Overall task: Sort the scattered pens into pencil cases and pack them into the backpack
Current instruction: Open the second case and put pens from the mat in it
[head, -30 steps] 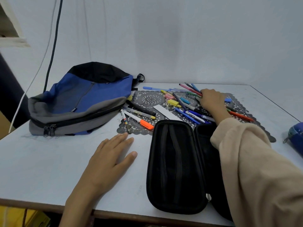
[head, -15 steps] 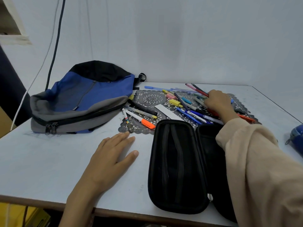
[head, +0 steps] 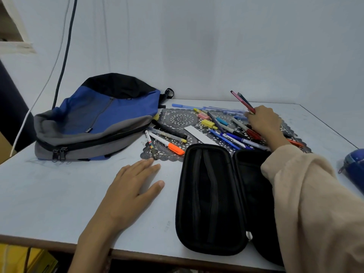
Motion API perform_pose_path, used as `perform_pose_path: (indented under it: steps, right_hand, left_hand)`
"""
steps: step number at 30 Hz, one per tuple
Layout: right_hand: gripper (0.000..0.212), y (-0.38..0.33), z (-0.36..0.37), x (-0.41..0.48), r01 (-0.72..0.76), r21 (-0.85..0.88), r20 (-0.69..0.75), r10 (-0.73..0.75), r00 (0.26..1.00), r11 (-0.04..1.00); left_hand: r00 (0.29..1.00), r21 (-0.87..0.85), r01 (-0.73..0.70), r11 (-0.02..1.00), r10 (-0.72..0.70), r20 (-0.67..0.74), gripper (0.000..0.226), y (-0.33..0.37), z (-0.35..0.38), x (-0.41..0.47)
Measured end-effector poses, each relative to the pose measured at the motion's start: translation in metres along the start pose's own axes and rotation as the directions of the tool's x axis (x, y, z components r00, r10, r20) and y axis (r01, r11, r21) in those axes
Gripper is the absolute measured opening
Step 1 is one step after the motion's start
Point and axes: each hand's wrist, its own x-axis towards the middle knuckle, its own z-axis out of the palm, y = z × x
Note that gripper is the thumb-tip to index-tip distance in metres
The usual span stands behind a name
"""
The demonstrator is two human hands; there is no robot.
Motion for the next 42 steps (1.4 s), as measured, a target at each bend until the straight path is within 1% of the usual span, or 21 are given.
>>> perform_pose_path:
  steps: [4, 6, 8, 9, 12, 15, 17, 18, 20, 21, 23, 24, 25, 27, 28, 29, 31, 33, 36, 39, 42]
  right_hand:
    - [0.020, -0.005, -0.004, 0.000, 0.067, 0.210, 0.035, -0.076, 0.996, 0.975]
    - [0.032, -0.012, -0.008, -0.004, 0.020, 0.306, 0.067, -0.042, 0.997, 0.952]
    - [0.033, -0.020, -0.011, -0.007, -0.063, 0.437, 0.091, 0.026, 0.996, 0.897]
    - [0.029, -0.024, -0.012, -0.009, -0.101, 0.539, 0.110, 0.049, 0.993, 0.836]
    - [0.032, -0.041, -0.024, -0.015, -0.186, 0.828, 0.218, 0.002, 0.976, 0.529]
    - [0.031, -0.066, -0.045, -0.027, -0.161, 0.932, 0.222, -0.160, 0.962, 0.326]
    - [0.030, -0.087, -0.060, -0.038, -0.145, 0.975, 0.185, -0.257, 0.948, 0.168]
    - [0.030, -0.098, -0.067, -0.045, -0.162, 0.983, 0.182, -0.294, 0.938, 0.091]
    - [0.038, -0.118, -0.083, -0.064, -0.235, 0.972, 0.213, -0.362, 0.907, -0.016]
    - [0.043, -0.127, -0.090, -0.074, -0.283, 0.957, 0.238, -0.398, 0.886, -0.059]
    - [0.048, -0.141, -0.098, -0.095, -0.378, 0.916, 0.277, -0.466, 0.840, -0.135]
    - [0.049, -0.147, -0.099, -0.106, -0.412, 0.899, 0.293, -0.496, 0.818, -0.149]
    - [0.051, -0.152, -0.099, -0.117, -0.436, 0.888, 0.304, -0.525, 0.795, -0.145]
    - [0.052, -0.159, -0.096, -0.139, -0.458, 0.883, 0.320, -0.579, 0.750, -0.104]
    - [0.051, -0.160, -0.093, -0.148, -0.457, 0.887, 0.328, -0.598, 0.731, -0.073]
    - [0.050, -0.159, -0.090, -0.157, -0.445, 0.895, 0.335, -0.608, 0.719, -0.032]
    - [0.044, -0.153, -0.081, -0.170, -0.391, 0.918, 0.349, -0.600, 0.720, 0.065]
    - [0.036, -0.144, -0.072, -0.179, -0.353, 0.927, 0.361, -0.571, 0.737, 0.130]
    - [0.021, -0.131, -0.065, -0.186, -0.272, 0.953, 0.297, -0.583, 0.756, 0.134]
    - [0.014, -0.125, -0.065, -0.187, -0.166, 0.977, 0.212, -0.605, 0.768, 0.132]
    - [0.010, -0.123, -0.067, -0.184, -0.183, 0.977, 0.213, -0.617, 0.758, 0.112]
  left_hand:
    - [1.000, -0.007, -0.001, 1.000, 0.001, 0.004, 0.079, 0.002, -0.001, 0.000]
    - [1.000, -0.015, -0.005, 1.000, 0.005, 0.001, 0.079, 0.002, -0.002, 0.000]
    - [1.000, -0.011, -0.002, 1.000, 0.002, 0.006, 0.080, 0.002, -0.001, 0.001]
    - [1.000, -0.010, -0.002, 1.000, 0.002, 0.007, 0.079, 0.001, -0.001, 0.001]
    - [1.000, -0.014, -0.005, 1.000, 0.005, 0.001, 0.078, 0.001, -0.001, 0.000]
    - [1.000, -0.057, 0.012, 0.998, -0.012, -0.001, 0.074, 0.000, -0.001, 0.002]
    - [0.998, -0.209, 0.057, 0.976, -0.058, 0.003, 0.060, 0.000, -0.002, 0.005]
    - [0.993, -0.352, 0.110, 0.930, -0.116, 0.004, 0.047, 0.004, -0.005, 0.005]
    - [0.963, -0.671, 0.201, 0.714, -0.270, 0.000, 0.022, 0.019, -0.012, 0.006]
    - [0.946, -0.782, 0.202, 0.589, -0.325, 0.000, 0.022, 0.029, -0.015, 0.008]
    - [0.938, -0.933, 0.136, 0.334, -0.348, 0.013, 0.029, 0.054, -0.018, 0.016]
    - [0.940, -0.983, 0.107, 0.152, -0.336, 0.050, 0.032, 0.067, -0.018, 0.021]
    - [0.943, -0.993, 0.094, -0.069, -0.314, 0.111, 0.034, 0.081, -0.018, 0.027]
    - [0.929, -0.855, 0.129, -0.502, -0.242, 0.281, 0.035, 0.105, -0.016, 0.039]
    - [0.925, -0.749, 0.153, -0.644, -0.175, 0.338, 0.035, 0.113, -0.014, 0.044]
    - [0.925, -0.670, 0.176, -0.721, -0.111, 0.364, 0.031, 0.122, -0.012, 0.047]
    - [0.920, -0.613, 0.181, -0.769, -0.089, 0.382, 0.021, 0.133, -0.007, 0.051]
    - [0.913, -0.608, 0.143, -0.781, -0.133, 0.386, 0.019, 0.138, -0.003, 0.052]
    - [0.888, -0.637, 0.148, -0.757, -0.182, 0.422, 0.018, 0.139, 0.001, 0.049]
    - [0.875, -0.601, 0.173, -0.780, -0.158, 0.457, 0.022, 0.137, 0.004, 0.046]
    - [0.845, -0.571, 0.191, -0.799, -0.162, 0.509, 0.031, 0.134, 0.008, 0.047]
